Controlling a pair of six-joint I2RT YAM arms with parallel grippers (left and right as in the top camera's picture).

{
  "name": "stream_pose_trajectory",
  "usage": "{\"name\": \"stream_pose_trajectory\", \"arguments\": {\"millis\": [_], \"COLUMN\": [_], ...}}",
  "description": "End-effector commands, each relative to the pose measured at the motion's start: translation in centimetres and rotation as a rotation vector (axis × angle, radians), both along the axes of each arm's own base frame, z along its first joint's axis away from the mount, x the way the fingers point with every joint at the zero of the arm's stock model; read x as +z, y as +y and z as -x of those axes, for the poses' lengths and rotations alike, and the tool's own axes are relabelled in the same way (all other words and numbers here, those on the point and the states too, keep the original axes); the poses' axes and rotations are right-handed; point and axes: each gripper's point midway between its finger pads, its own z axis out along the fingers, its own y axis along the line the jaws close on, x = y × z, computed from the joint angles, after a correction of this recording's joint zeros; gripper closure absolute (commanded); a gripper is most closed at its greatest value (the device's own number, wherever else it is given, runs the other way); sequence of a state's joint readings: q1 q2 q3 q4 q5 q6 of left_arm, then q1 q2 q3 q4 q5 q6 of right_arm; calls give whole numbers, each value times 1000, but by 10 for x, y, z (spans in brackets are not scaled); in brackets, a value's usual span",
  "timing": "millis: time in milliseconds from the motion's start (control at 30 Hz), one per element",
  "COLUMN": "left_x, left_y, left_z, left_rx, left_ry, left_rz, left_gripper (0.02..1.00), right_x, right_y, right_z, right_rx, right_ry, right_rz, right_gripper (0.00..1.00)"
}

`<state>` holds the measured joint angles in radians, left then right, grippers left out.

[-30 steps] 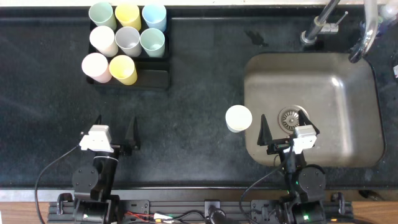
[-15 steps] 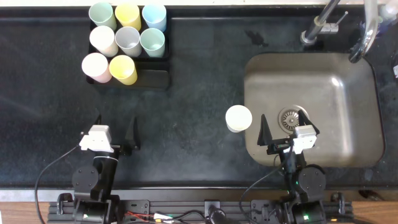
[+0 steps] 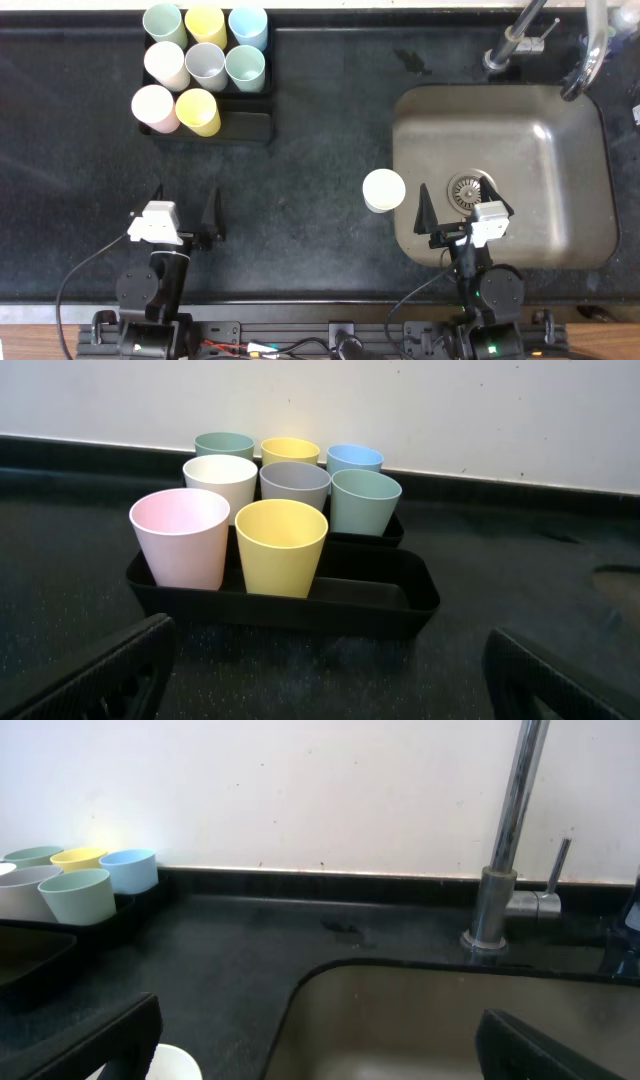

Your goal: Store Cups

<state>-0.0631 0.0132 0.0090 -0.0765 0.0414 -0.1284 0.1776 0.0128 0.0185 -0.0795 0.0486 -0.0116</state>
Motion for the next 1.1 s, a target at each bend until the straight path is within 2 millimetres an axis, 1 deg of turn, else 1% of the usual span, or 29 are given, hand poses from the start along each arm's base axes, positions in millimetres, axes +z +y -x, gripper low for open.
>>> {"name": "stream_pose_trajectory", "arguments": {"millis": [33,933,1100], "left_x": [0,0,0], "left_y": [3,3,3], "left_z": [0,0,0], "left_rx": [13,13,13], "left_ry": [-2,-2,-2], "left_rz": [7,7,7], "left_gripper": [18,18,18], "right_x": [-4,-4,-4], "right_y": [2,3,10], "right_z": [0,0,1], "right_rx": [9,14,52], "right_ry": [0,0,14], "right_rz": [3,0,-78], "right_gripper": [5,5,3]}}
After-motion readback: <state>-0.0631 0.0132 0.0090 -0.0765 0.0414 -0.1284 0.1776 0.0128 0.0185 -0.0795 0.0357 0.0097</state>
